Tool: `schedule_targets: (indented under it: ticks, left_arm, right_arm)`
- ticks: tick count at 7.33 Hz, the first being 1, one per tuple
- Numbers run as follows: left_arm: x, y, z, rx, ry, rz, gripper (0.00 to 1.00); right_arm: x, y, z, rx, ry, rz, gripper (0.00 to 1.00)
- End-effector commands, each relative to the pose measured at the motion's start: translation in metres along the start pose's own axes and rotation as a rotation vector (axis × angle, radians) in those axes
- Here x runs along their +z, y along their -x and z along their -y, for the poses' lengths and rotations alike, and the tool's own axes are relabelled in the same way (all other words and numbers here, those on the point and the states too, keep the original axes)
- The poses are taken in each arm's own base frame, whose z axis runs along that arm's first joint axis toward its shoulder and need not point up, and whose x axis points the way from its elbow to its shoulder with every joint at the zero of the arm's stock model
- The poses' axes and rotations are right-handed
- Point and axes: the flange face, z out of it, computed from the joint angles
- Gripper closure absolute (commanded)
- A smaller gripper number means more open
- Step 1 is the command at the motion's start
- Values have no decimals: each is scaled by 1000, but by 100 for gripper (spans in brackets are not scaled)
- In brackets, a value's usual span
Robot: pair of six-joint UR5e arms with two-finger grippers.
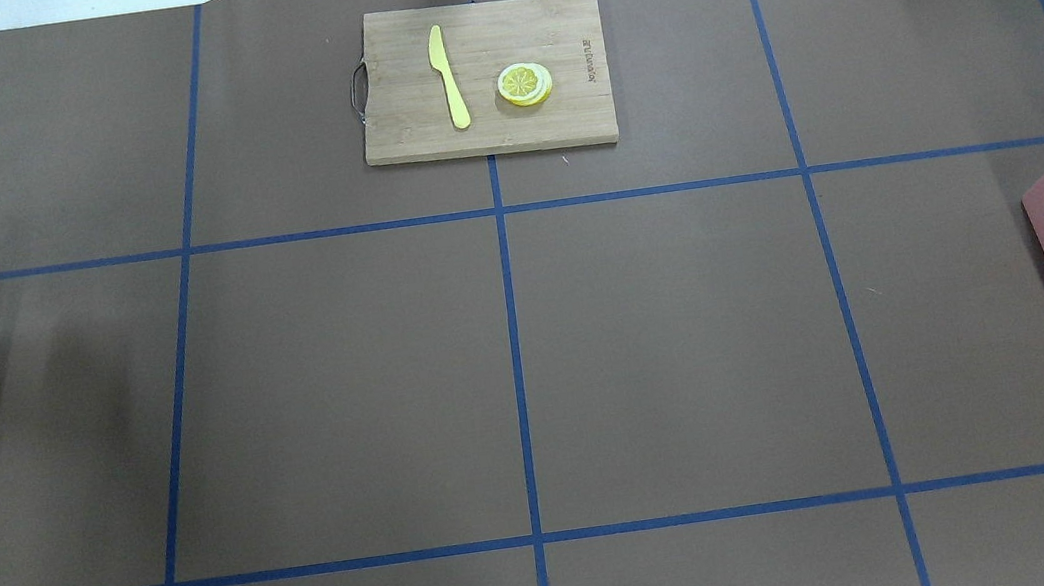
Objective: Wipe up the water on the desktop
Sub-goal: 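Lift the pink cloth with the left gripper while the right arm swings inward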
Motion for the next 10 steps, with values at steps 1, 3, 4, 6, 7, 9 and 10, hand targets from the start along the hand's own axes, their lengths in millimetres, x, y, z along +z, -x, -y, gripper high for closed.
schedule_targets:
  ticks: [1, 3, 4, 6, 7, 9, 10]
  left_arm:
    - [-8, -40, 37, -88, -49, -10, 100]
    - [23, -109, 43, -181, -51, -28, 100]
    - [45, -156, 42, -232, -62, -38, 100]
    - [86, -254, 43, -339, -78, -95, 100]
    - [100, -299, 44, -409, -91, -130, 100]
    - [116, -381, 47, -569, -93, -205, 100]
    - [117, -418, 54, -637, -90, -204, 100]
  right_arm:
    - [-7, 26, 16, 9, -72, 50, 0]
    - [-2, 71, 27, -12, -167, 149, 3]
    - [12, 105, 31, 4, -176, 197, 2]
    - [27, 195, 62, 55, -256, 296, 1]
    - [35, 249, 80, 44, -316, 330, 2]
    - [27, 370, 89, 69, -433, 423, 1]
    - [21, 444, 78, 30, -533, 441, 1]
